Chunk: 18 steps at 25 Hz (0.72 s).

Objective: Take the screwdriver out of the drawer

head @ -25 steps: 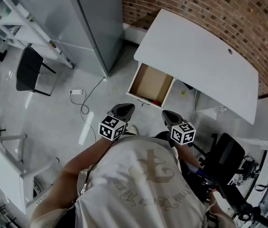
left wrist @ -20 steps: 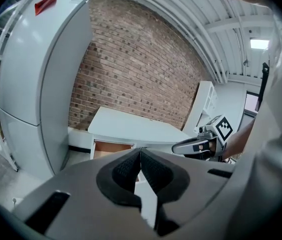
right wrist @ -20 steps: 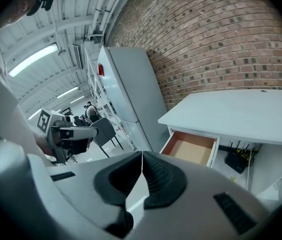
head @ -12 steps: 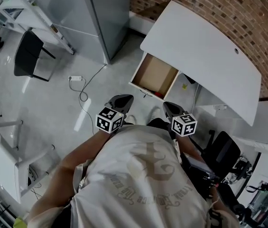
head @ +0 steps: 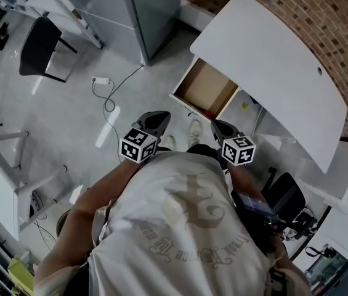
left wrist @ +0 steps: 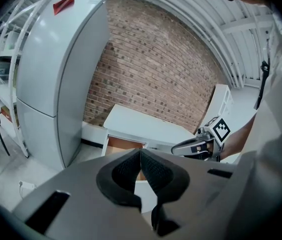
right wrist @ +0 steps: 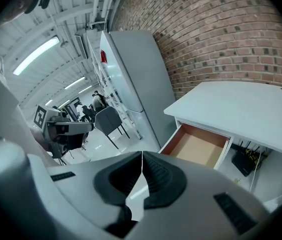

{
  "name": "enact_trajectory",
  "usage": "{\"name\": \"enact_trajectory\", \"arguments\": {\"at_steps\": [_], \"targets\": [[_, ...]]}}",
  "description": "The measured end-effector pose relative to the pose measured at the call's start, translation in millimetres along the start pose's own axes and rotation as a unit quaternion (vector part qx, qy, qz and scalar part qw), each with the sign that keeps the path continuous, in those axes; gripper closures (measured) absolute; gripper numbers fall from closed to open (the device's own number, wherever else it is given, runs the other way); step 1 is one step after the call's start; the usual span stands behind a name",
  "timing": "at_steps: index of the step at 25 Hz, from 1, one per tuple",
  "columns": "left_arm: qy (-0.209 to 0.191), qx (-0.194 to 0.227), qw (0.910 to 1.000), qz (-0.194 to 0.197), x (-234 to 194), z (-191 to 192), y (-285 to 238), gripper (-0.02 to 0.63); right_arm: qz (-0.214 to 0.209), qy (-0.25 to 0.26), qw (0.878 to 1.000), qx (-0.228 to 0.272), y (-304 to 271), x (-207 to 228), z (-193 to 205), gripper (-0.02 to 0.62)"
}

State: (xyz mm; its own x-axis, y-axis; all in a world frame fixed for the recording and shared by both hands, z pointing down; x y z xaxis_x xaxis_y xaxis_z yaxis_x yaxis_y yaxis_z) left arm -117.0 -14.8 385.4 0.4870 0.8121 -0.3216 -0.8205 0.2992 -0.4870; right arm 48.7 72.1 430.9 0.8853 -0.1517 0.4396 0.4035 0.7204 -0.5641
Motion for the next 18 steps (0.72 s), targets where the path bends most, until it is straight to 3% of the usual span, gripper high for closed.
{"name": "enact_trajectory", "arguments": {"at_steps": [10, 18], "targets": [[0.025, -0.027, 0.9988, -0.033, 9, -3, -30, 0.584, -0.035, -0.006, 0.998, -0.047, -17, 50, 1, 0.571], [0.05, -0.022, 0.9977, -0.04, 24, -12, -58, 0.584, -0.071, 0.014, 0.992, -0.101, -36, 87, 6, 0.571]]}}
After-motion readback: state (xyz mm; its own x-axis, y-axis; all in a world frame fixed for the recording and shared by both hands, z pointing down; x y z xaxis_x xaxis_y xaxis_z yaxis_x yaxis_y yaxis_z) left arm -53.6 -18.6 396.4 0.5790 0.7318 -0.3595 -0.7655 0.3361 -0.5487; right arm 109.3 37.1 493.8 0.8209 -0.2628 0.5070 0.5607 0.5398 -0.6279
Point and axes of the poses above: the fingertips, and each gripper's own axes: y backward along the fingers, x to its right, z out of its underside, the point moved 2 cm from there along y, backward along the fingers, and after that the axes turned 6 degrees about -z, right-handed, at the moved point
